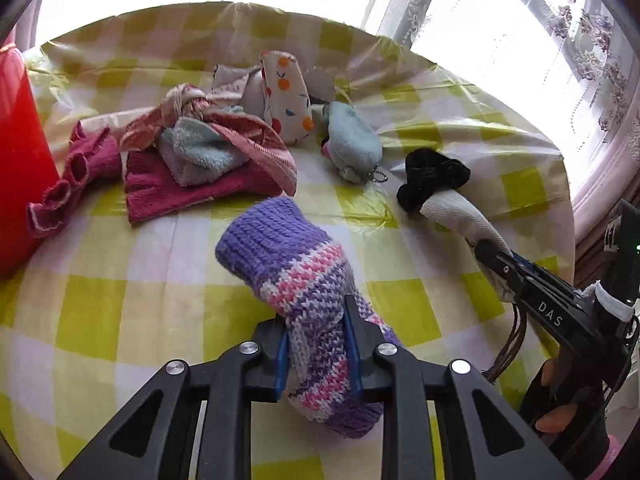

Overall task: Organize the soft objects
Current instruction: 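Carry the mitten and grey bag with both grippers toward the box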

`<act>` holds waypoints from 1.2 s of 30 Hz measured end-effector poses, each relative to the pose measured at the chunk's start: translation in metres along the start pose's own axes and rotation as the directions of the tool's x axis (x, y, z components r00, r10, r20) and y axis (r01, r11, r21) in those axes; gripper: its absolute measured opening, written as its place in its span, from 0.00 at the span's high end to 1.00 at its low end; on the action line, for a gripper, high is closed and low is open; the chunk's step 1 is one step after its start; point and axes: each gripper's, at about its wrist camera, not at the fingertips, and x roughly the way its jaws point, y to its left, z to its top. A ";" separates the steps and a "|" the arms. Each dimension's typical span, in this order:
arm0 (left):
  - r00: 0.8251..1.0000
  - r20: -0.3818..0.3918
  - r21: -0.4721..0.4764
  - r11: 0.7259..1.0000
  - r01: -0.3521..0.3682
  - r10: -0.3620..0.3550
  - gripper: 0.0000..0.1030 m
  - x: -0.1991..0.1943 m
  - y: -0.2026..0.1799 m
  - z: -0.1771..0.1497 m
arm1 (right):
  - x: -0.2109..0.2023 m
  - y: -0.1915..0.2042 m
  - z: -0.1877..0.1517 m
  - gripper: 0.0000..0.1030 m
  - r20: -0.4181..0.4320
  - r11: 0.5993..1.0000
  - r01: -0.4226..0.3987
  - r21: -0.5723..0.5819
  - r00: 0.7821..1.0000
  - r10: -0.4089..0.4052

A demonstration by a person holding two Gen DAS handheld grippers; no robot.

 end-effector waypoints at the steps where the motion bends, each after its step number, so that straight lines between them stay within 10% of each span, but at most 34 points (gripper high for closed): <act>1: 0.999 0.041 0.022 1.000 -0.013 0.012 0.77 -0.014 -0.004 -0.002 | -0.009 0.002 -0.004 0.77 0.015 1.000 0.003 0.011 1.000 -0.003; 7: 0.953 0.282 0.168 0.972 -0.164 0.112 0.77 -0.099 -0.024 -0.010 | -0.079 0.035 -0.012 0.77 0.166 0.998 -0.056 -0.026 0.984 0.060; 16: 0.891 0.439 0.211 0.950 -0.229 0.117 0.76 -0.169 -0.040 -0.004 | -0.192 0.079 0.021 0.77 0.416 0.989 -0.111 -0.100 0.898 0.143; 36: 0.888 0.432 0.187 0.948 -0.258 0.156 0.76 -0.220 0.002 -0.056 | -0.220 0.164 -0.007 0.77 0.339 0.932 -0.220 -0.287 0.887 0.314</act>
